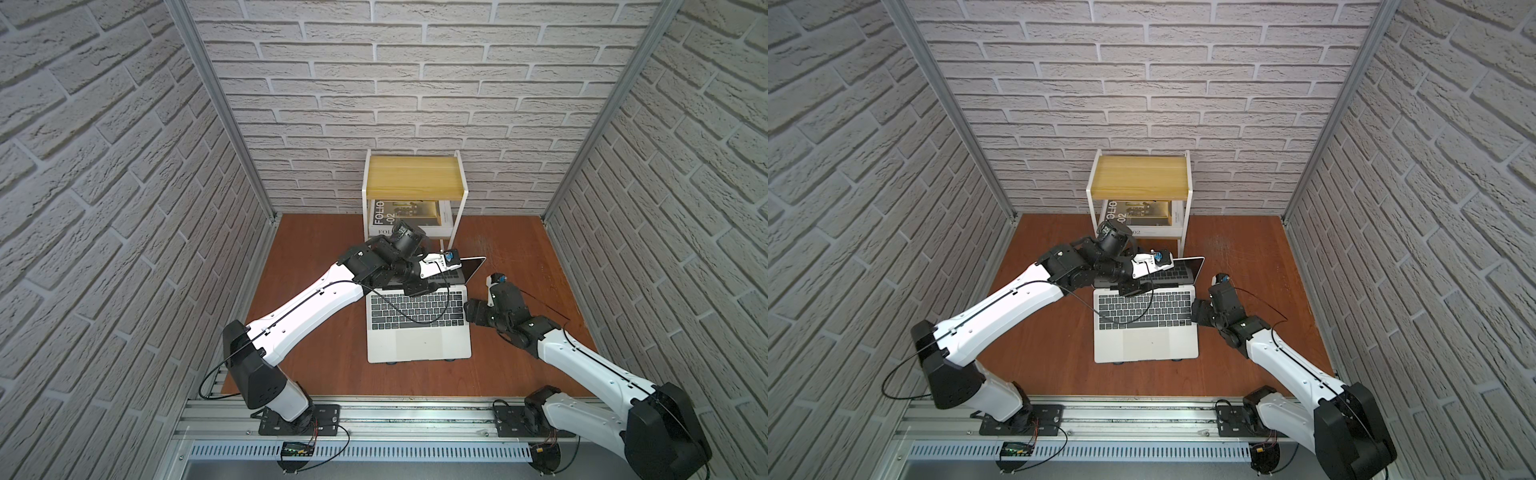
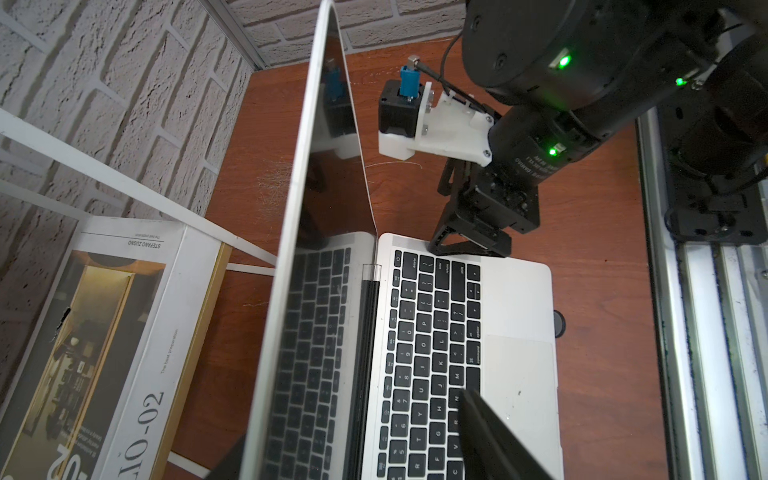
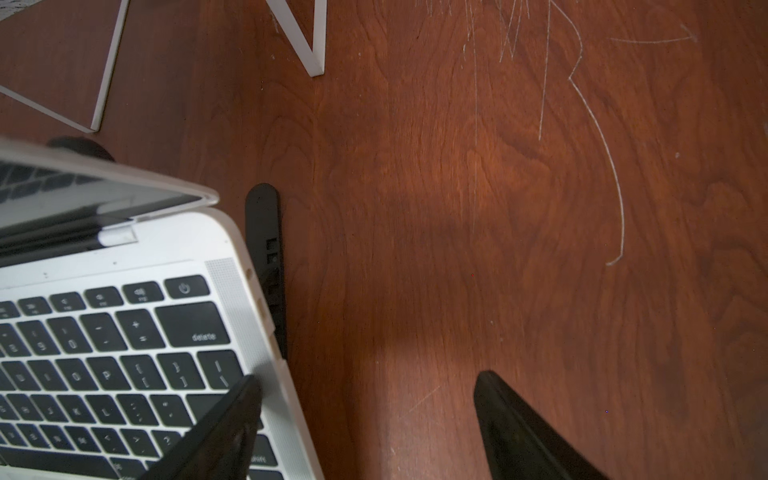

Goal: Close the laptop lid and set it aside
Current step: Close the lid of the laptop.

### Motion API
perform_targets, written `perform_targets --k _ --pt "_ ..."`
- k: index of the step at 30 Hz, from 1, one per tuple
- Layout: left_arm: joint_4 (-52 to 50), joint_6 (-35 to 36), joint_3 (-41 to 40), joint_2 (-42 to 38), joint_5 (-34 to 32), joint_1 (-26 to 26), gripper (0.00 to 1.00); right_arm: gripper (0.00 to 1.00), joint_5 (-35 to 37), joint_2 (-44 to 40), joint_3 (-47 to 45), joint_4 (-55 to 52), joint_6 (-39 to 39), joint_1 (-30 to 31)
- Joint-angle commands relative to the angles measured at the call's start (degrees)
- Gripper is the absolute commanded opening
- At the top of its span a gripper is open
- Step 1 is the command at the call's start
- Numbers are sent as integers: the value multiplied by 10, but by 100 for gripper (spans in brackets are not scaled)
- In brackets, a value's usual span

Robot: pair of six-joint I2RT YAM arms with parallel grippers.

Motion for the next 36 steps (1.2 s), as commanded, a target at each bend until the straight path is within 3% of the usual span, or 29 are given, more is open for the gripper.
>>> perform_targets --k 1,8,12,20,23,28,36 --pt "-55 -45 -49 36 26 -24 67 84 24 3 9 -11 9 -5" --pt "-42 -71 -82 22 10 -28 74 84 25 -17 14 -35 9 -5" --pt "-39 -78 -90 11 6 -39 80 84 38 -65 41 -107 13 -5" --pt "-41 -85 -89 13 -23 -68 81 84 129 -199 158 -289 -5 -5" --pt "-37 -90 -93 14 -30 -78 80 83 119 -221 221 -316 -33 -5" --pt "-24 -98 -108 11 -32 -93 80 83 88 -187 348 -368 -75 -4" --pt "4 -117 -146 -1 -32 -101 81 80 11 -72 459 -374 -102 20"
